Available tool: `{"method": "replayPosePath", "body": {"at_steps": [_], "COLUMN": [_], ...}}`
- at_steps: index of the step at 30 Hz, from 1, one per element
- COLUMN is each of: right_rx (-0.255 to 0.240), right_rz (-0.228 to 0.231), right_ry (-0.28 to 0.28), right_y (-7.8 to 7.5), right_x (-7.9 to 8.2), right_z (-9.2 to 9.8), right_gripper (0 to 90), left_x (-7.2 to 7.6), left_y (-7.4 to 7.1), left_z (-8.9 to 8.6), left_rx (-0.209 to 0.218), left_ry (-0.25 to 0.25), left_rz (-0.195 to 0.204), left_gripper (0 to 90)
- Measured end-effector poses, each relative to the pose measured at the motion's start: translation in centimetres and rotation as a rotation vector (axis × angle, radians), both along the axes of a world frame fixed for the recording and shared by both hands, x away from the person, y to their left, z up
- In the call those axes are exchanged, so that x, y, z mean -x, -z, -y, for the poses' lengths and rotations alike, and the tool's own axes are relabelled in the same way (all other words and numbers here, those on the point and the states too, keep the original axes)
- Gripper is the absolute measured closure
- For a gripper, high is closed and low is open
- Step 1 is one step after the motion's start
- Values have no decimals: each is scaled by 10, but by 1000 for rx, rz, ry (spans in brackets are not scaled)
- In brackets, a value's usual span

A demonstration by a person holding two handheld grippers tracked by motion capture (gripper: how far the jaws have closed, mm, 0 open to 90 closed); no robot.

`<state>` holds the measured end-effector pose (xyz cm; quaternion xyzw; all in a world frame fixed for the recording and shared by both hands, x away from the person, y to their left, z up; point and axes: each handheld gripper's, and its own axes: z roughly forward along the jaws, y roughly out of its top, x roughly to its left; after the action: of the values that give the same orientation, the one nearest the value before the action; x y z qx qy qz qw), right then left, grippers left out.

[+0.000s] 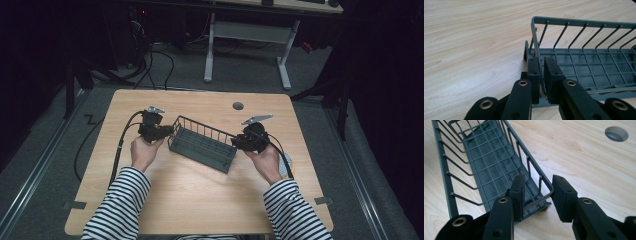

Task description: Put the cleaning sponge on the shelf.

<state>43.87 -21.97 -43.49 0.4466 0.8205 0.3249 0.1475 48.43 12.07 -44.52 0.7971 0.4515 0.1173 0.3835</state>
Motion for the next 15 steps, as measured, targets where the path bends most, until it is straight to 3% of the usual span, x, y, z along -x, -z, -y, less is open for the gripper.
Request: {"method": "replayPosePath", "body": {"at_steps": [15], "right_rx": [-26], "right_rz": [25], "right_ry": [-8], "right_y": [4], "right_x": [41], "right_z": [6], "right_gripper": [630], "left_x": [41], "left_y": [1], "left_z": [0], "left_rx": [7], "left_ry": [31], "left_rz": [14], "left_gripper": [830]}}
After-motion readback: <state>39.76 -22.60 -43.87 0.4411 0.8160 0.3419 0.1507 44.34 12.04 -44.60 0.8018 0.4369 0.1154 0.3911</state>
